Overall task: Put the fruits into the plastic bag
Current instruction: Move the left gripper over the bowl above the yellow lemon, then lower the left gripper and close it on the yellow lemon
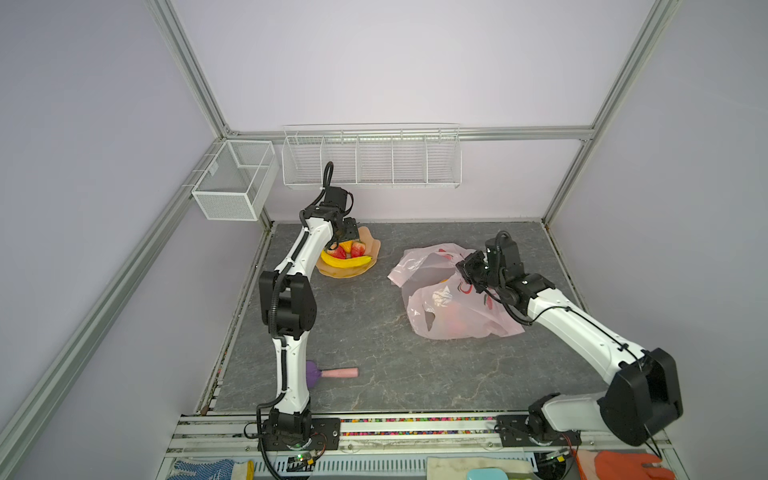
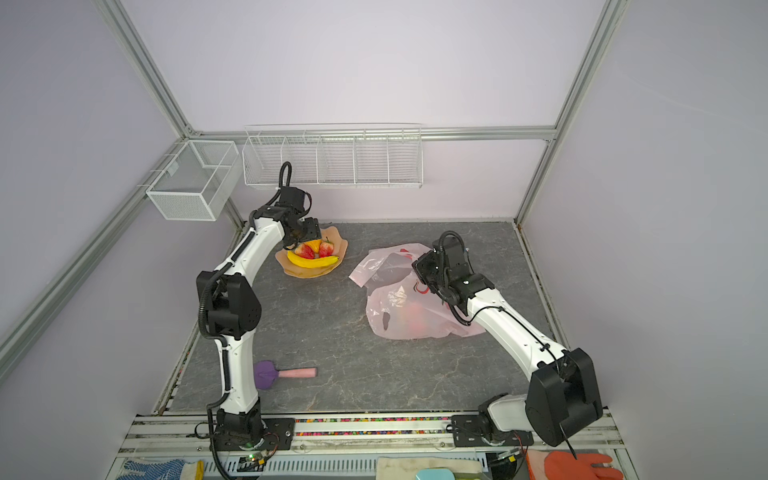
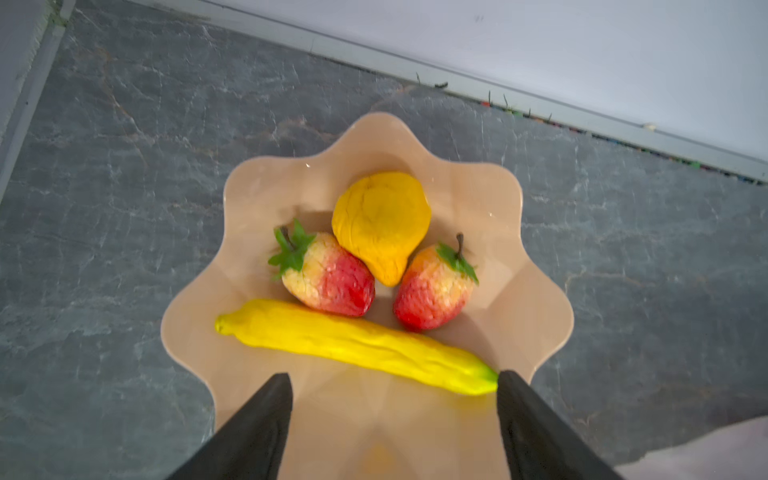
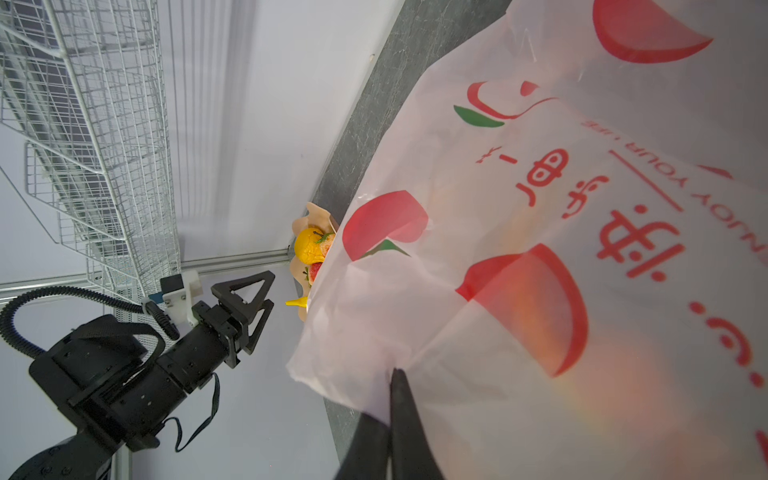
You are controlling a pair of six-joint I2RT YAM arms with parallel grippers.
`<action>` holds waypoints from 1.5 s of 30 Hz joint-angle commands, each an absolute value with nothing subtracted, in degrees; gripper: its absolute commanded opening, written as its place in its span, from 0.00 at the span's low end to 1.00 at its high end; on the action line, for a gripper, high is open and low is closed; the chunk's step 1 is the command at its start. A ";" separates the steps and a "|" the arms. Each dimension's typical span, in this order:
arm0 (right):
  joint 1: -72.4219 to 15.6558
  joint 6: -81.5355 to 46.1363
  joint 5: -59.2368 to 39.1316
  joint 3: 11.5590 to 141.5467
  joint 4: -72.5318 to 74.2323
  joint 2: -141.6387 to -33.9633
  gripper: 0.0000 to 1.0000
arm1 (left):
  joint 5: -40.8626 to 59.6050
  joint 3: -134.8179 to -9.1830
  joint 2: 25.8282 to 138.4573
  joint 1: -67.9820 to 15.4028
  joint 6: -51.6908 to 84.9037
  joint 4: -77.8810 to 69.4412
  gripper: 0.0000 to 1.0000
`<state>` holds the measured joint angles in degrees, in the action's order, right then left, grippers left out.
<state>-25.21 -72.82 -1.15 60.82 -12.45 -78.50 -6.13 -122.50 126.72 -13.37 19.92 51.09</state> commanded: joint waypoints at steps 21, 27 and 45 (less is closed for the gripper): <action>-24.92 -72.25 -0.68 62.40 -15.82 -79.08 0.06 | -0.94 -132.54 141.94 -9.93 20.50 44.74 0.77; -24.95 -72.25 -0.48 62.40 -16.17 -78.93 0.06 | -1.04 -132.63 143.08 -9.67 20.39 45.28 0.75; -25.05 -72.43 0.04 62.40 -16.44 -78.88 0.06 | -0.27 -130.89 145.14 -9.67 18.13 47.55 0.73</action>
